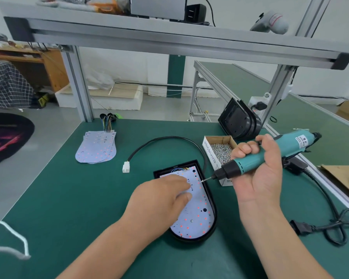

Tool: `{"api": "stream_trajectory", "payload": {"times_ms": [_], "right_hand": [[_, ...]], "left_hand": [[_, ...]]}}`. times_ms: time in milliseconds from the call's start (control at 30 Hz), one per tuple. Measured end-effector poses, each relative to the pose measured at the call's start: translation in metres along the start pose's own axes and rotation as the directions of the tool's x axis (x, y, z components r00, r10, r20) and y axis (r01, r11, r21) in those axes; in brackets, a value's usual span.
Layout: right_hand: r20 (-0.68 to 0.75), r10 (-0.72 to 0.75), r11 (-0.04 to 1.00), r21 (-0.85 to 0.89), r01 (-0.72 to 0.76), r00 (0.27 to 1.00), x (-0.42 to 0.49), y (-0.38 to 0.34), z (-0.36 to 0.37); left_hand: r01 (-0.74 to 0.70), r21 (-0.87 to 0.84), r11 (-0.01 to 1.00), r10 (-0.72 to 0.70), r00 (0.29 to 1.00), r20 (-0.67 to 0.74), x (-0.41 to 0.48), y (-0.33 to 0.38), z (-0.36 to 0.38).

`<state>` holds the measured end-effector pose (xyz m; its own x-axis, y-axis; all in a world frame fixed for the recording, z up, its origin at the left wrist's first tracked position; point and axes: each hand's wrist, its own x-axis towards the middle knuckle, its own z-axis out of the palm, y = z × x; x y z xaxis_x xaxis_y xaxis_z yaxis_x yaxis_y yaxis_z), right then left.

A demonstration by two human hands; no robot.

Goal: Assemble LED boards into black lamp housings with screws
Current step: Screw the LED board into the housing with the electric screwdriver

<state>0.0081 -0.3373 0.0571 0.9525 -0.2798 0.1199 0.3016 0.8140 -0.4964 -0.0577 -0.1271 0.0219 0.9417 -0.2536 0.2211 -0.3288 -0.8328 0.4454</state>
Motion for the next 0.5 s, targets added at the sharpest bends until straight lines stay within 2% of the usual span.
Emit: {"api": "stream_trajectory", "payload": {"times_ms": [67,167,333,500], "right_hand": [[0.003,-0.03,0.999,-0.023,0.03,1.0,0.004,0.001,-0.002],[0.011,-0.073,0.994,-0.084,0.074,0.997,0.012,0.004,-0.004],[0.031,-0.17,0.96,-0.219,0.173,0.985,0.021,0.008,-0.006],[0.082,-0.196,0.927,-0.31,0.212,0.977,0.024,0.014,-0.006]], "left_hand": [[-0.068,0.214,0.975,0.056,0.997,0.062,0.002,0.005,0.002],[-0.143,0.368,0.919,0.112,0.988,0.105,0.005,0.013,0.004],[-0.197,0.517,0.833,0.132,0.978,0.16,0.009,0.019,0.009],[-0.181,0.514,0.839,0.118,0.981,0.154,0.014,0.023,0.013]]}}
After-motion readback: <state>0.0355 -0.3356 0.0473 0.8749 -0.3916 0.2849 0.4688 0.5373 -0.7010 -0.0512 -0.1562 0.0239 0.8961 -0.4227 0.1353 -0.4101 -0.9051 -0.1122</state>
